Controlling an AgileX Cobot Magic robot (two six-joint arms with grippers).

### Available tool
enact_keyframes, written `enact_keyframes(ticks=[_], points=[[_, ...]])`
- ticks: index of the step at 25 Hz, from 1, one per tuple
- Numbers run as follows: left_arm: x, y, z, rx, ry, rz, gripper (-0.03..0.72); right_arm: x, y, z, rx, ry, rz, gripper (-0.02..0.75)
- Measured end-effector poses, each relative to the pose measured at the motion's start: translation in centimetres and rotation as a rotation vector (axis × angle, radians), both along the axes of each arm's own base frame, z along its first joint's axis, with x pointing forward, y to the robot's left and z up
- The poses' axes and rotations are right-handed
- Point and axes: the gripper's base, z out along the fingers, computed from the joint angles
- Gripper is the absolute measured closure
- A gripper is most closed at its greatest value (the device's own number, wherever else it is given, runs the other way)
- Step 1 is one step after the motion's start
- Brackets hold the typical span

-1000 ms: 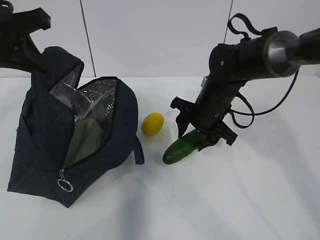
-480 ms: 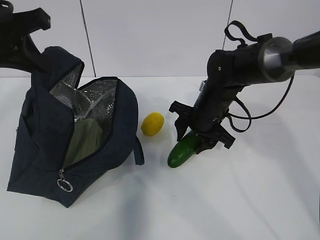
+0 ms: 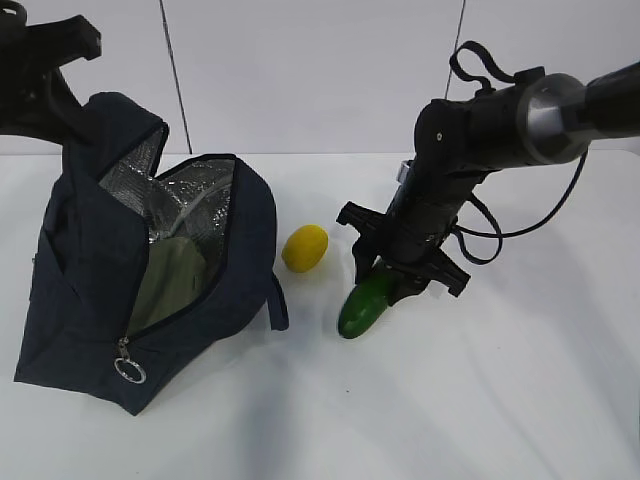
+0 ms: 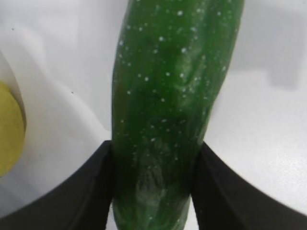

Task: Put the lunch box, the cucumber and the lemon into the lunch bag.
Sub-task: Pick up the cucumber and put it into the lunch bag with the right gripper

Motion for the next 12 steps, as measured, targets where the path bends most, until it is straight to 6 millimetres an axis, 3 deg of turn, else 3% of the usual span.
enact_keyframes(ticks=[7, 12], points=[[0.0, 0.0, 0.0, -0.001, -0.002, -0.001, 0.693, -0.3, 0.0, 0.2, -0.010, 0.040, 0.018, 0.374], [0.0, 0.0, 0.0, -0.001, -0.004, 0.000, 0.693, 0.5, 0.2, 2.1, -0.045, 0.024, 0.147, 0.374]])
